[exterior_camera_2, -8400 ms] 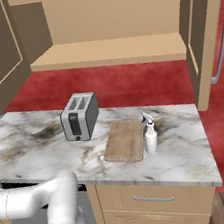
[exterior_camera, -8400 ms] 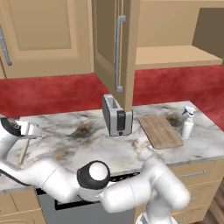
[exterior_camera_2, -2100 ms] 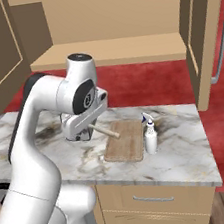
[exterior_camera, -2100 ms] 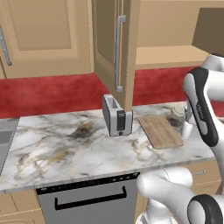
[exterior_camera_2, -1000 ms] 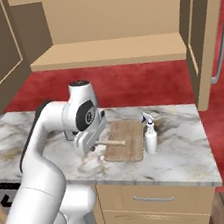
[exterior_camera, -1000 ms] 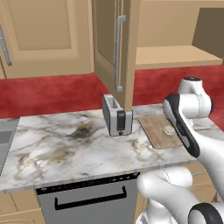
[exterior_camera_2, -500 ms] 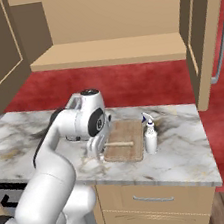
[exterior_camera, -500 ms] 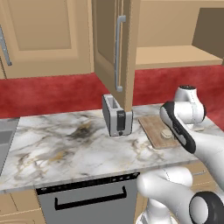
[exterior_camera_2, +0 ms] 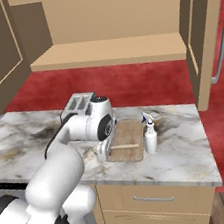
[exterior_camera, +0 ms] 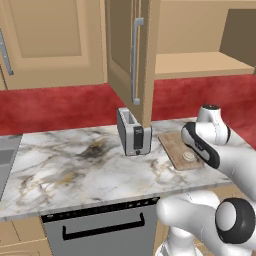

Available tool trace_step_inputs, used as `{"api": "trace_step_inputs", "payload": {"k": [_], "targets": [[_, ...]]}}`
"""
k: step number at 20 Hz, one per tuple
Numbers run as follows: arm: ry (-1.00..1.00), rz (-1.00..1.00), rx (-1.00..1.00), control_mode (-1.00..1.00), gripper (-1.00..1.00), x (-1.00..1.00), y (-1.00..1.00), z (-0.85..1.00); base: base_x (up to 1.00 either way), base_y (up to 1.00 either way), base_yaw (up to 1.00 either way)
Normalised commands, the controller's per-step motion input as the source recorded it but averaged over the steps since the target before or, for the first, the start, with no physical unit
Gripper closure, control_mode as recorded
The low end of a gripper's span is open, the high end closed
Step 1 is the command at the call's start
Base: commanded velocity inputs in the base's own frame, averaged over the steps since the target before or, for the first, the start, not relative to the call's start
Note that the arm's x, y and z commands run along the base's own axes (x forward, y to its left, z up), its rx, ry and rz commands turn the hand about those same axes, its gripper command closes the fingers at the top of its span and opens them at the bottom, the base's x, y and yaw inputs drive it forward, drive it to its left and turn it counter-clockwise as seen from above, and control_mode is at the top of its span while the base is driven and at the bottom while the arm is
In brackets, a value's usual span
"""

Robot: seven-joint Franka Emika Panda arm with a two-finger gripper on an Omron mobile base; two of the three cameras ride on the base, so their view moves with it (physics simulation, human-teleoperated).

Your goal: Grab the spray bottle from the cabinet, then place it next to the cutting board for sanitizing. Then grab the dish brush from the countertop next to the sink and place it next to the cutting board.

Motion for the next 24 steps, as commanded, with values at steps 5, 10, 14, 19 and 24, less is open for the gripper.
{"api": "trace_step_inputs", "payload": {"k": [5, 10, 14, 19, 24], "targets": [[0.00, -0.04, 0.00, -1.00, 1.00, 0.00, 0.00, -0.23, 0.00, 0.00, 0.00], [0.00, -0.09, 0.00, -1.00, 1.00, 0.00, 0.00, -0.21, 0.00, 0.00, 0.00], [0.00, -0.01, 0.00, -1.00, 1.00, 0.00, 0.00, -0.27, 0.00, 0.00, 0.00], [0.00, 0.00, 0.00, -1.00, 1.00, 0.00, 0.00, -0.36, 0.00, 0.00, 0.00], [0.00, 0.00, 0.00, -1.00, 1.00, 0.00, -0.05, -0.37, 0.00, 0.00, 0.00]]}}
